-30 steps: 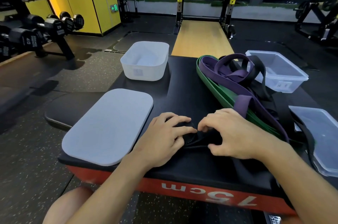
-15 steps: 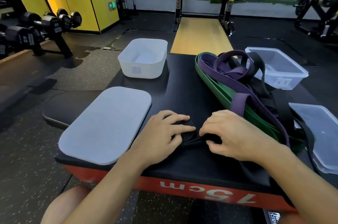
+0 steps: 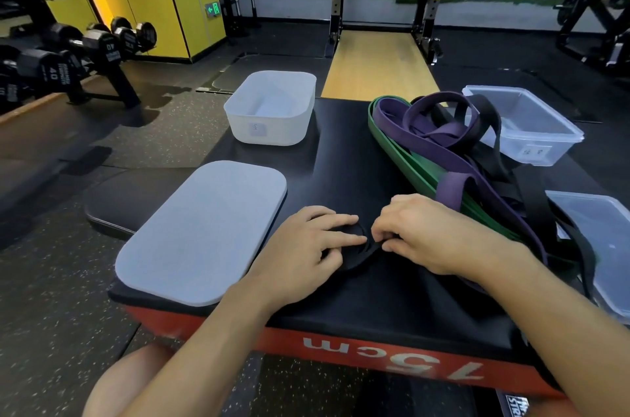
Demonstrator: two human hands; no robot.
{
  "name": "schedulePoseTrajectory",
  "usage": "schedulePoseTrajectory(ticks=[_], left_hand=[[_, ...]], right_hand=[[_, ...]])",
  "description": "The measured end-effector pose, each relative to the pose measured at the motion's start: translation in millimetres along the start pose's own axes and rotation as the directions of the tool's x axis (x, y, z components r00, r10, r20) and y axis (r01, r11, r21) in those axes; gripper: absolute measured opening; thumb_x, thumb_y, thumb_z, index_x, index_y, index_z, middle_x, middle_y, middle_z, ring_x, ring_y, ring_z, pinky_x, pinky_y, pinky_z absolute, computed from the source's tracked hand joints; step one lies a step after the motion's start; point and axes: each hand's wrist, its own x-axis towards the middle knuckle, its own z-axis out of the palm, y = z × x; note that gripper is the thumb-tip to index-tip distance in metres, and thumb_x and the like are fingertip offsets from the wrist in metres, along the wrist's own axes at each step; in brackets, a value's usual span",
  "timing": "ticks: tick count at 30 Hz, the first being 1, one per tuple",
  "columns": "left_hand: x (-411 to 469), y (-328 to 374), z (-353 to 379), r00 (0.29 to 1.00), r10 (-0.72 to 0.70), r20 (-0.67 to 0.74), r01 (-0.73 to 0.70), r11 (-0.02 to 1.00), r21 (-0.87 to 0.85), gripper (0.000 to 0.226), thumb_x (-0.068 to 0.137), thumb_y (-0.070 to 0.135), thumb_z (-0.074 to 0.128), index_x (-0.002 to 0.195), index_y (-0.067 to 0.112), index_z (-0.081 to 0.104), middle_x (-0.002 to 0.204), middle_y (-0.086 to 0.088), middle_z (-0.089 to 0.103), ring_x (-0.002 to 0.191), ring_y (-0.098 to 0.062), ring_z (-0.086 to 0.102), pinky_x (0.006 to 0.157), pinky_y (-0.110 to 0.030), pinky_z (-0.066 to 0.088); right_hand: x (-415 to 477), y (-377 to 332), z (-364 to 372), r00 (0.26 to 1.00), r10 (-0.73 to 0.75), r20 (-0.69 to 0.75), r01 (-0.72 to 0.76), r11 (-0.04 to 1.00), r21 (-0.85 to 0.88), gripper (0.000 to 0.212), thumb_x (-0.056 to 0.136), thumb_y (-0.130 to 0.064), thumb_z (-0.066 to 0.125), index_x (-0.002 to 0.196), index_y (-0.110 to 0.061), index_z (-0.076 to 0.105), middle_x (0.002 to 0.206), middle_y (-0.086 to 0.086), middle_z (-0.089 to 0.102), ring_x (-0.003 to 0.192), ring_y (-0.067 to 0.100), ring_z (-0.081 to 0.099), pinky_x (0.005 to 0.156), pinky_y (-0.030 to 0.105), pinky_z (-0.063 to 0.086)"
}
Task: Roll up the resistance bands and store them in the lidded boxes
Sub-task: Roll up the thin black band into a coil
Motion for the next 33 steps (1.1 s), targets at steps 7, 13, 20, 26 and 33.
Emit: schedulePoseTrajectory(ticks=[7,13,20,26,33], left_hand=[[-5,-1,-3,0.996,-0.048,-0.079,0.042,0.996,-0.076,0.028,0.099,0.028,0.058,0.125,0.032,0.069,0.134,0.027,0.056,0.127,0.003,0.048,0.106,-0.02,0.042],[-5,5,-3,0.996,-0.047,-0.075,0.046,0.999,-0.025,0.025,0.1,0.036,0.058,0.122,0.031,0.067,0.13,0.026,0.051,0.122,0.001,0.048,0.097,-0.021,0.042],[-5,3,-4,0.995,-0.059,-0.078,0.055,0.996,-0.063,0.026,0.099,0.039,0.06,0.122,0.034,0.069,0.131,0.028,0.051,0.124,0.003,0.047,0.098,-0.022,0.044],[-5,3,-3,0.993,-0.069,-0.099,0.062,0.996,-0.068,0.026,0.097,0.043,0.061,0.122,0.039,0.069,0.131,0.03,0.051,0.125,0.006,0.047,0.096,-0.024,0.048],[-5,-1,-2,0.993,-0.057,-0.1,0.048,0.995,-0.089,0.029,0.097,0.045,0.062,0.123,0.037,0.072,0.129,0.028,0.05,0.125,0.005,0.046,0.099,-0.022,0.046]], right_hand=[[1,-4,-2,0.955,0.141,-0.263,-0.147,0.989,-0.003,0.039,0.075,-0.048,0.087,0.102,-0.024,0.072,0.103,-0.006,0.058,0.094,0.021,0.056,0.077,0.04,0.052],[-7,-23,16,0.915,0.339,-0.219,-0.326,0.94,0.095,0.023,0.097,-0.047,0.062,0.113,-0.03,0.062,0.102,-0.009,0.063,0.104,0.02,0.063,0.083,0.04,0.053],[-4,-29,21,0.899,0.38,-0.216,-0.318,0.907,0.275,0.034,0.094,-0.026,0.065,0.127,-0.03,0.07,0.121,-0.012,0.071,0.12,0.012,0.058,0.1,0.034,0.048],[12,-39,28,0.708,0.647,-0.283,-0.418,0.707,0.57,0.02,0.09,-0.032,0.074,0.109,-0.027,0.076,0.092,-0.011,0.074,0.09,0.012,0.068,0.089,0.037,0.056],[38,-50,20,0.731,0.649,-0.211,-0.489,0.714,0.501,0.037,0.095,-0.008,0.055,0.125,-0.024,0.071,0.112,-0.003,0.075,0.108,0.024,0.068,0.096,0.036,0.054]])
